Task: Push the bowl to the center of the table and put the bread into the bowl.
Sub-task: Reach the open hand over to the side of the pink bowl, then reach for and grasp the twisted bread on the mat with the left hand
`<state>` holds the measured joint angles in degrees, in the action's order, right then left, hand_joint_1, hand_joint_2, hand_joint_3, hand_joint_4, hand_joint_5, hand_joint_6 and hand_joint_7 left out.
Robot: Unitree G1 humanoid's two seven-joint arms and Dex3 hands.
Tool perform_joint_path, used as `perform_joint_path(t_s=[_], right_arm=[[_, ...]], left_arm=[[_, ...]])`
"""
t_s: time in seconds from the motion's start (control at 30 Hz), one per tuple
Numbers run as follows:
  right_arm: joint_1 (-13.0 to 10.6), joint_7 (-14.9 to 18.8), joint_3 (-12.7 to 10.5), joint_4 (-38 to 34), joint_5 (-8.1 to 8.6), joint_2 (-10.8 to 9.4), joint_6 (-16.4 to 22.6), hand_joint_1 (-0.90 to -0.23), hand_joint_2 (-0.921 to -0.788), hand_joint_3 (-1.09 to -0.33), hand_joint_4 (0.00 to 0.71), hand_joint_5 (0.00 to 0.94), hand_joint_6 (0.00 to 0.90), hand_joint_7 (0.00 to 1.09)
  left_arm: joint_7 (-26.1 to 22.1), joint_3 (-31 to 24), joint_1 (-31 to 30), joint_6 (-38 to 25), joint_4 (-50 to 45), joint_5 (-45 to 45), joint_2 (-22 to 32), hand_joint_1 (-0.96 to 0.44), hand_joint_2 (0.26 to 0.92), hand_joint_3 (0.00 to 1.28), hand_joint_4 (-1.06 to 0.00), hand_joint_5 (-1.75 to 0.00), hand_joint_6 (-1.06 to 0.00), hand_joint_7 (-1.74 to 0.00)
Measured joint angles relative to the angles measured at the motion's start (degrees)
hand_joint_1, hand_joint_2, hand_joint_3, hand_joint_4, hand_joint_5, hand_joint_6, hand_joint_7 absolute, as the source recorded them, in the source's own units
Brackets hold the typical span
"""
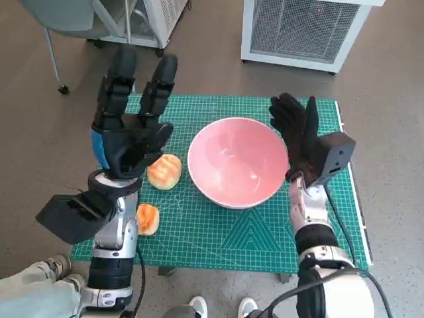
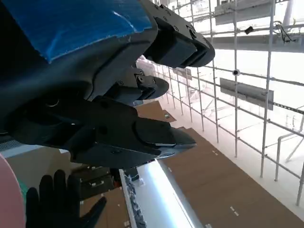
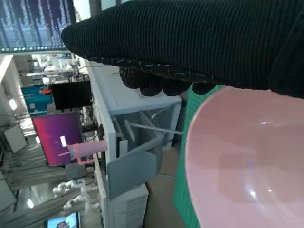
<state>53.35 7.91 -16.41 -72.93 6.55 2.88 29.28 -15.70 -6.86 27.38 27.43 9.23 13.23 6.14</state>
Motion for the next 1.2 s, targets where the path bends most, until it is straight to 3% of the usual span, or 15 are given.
perform_joint_path(t_s=[0.17,0.47,0.77,1.03,1.2], right_arm=[[0.0,-0.2,0.6,0.4,-0.19,0.7,1.4,-0.675,-0.921,-0.802,0.265,0.001,0.113,0.41],[-0.7,-0.4,2.5,7.0,-0.48,1.5,9.4,-0.683,-0.921,-0.804,0.278,0.006,0.113,0.45],[-5.2,6.2,6.3,21.9,0.55,1.4,18.2,-0.675,-0.921,-0.82,0.274,0.001,0.036,0.57],[-10.1,11.9,9.9,35.7,3.6,1.1,18.1,-0.686,-0.921,-0.8,0.274,0.002,0.034,0.61],[-12.5,12.5,11.6,43.0,3.96,1.1,16.4,-0.692,-0.921,-0.791,0.278,0.004,0.037,0.62]], left_arm=[[0.1,-0.1,-0.9,-0.5,-1.1,0.0,0.1,-0.05,0.921,0.16,-0.46,0.0,-0.48,0.0],[0.5,-0.3,-1.1,-1.3,-1.4,0.0,0.2,-0.05,0.921,0.16,-0.46,0.0,-0.48,0.0],[0.7,0.6,-1.1,-2.9,-2.6,0.0,0.1,-0.05,0.921,0.16,-0.46,0.0,-0.48,0.0],[-1.0,0.4,-1.0,-4.9,-4.5,0.4,1.8,-0.07,0.921,0.16,-0.44,0.0,-0.47,0.0],[-3.4,-0.8,-1.0,-7.0,-7.3,0.6,6.1,-0.13,0.921,0.15,-0.41,0.0,-0.46,0.0]])
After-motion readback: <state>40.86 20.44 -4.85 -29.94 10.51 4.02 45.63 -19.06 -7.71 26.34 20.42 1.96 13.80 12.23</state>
